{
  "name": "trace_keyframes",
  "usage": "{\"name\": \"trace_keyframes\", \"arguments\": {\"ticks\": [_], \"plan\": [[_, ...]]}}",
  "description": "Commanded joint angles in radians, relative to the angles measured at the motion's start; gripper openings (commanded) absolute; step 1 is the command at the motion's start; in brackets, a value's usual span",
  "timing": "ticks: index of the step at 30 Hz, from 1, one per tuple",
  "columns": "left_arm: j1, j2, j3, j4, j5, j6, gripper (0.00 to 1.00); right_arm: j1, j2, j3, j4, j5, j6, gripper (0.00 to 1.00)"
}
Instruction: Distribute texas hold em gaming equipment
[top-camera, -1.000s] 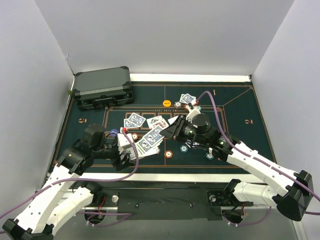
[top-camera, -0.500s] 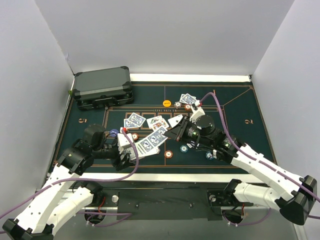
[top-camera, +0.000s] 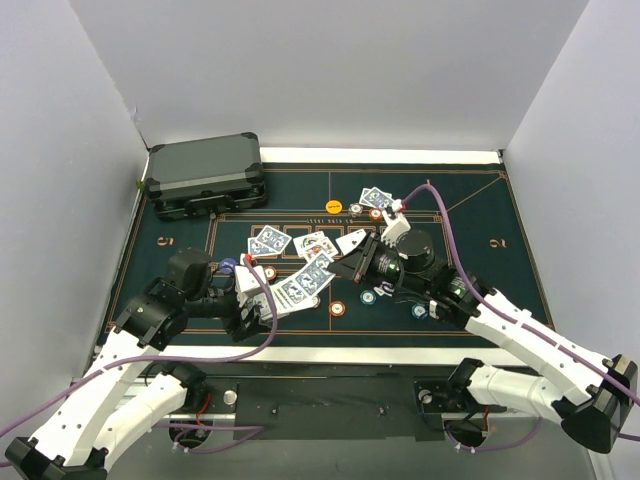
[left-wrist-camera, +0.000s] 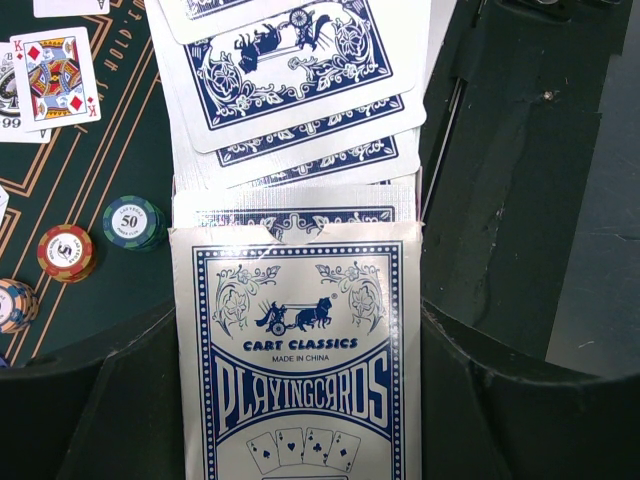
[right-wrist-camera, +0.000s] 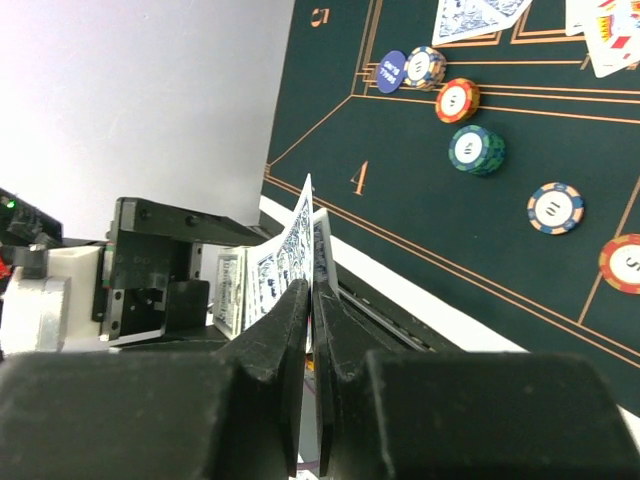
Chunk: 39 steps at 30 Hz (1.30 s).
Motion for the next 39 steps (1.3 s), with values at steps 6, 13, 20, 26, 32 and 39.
{"name": "trace_keyframes", "arguments": {"ticks": [6,13,20,26,32,39], "plan": [[0.0,-0.007,0.022,0.073,0.024,-0.009,0.0,-0.009,-0.037,0.071,0.111,-0.053,0.044,0.0],[0.0,-0.01,0.022,0.073,0.024,-0.009,0.0,-0.039,-0.035,0.088,0.117,-0.056,0.06,0.0],[0.0,-0.008,0.025,0.067,0.027,-0.004,0.0,-0.151,-0.027,0.059,0.149,-0.084,0.111,0.0],[0.0,-0.011,0.028,0.059,0.024,0.0,0.0,-0.36,0.006,-0.018,0.22,-0.156,0.155,0.0],[0.0,-0.008,0.033,0.061,0.021,0.002,0.0,-0.444,0.21,-0.056,0.3,-0.214,0.125,0.0],[0.002,-0.004,0.05,0.059,0.021,0.003,0.0,-0.441,0.529,-0.055,0.488,-0.246,0.117,0.0]]}}
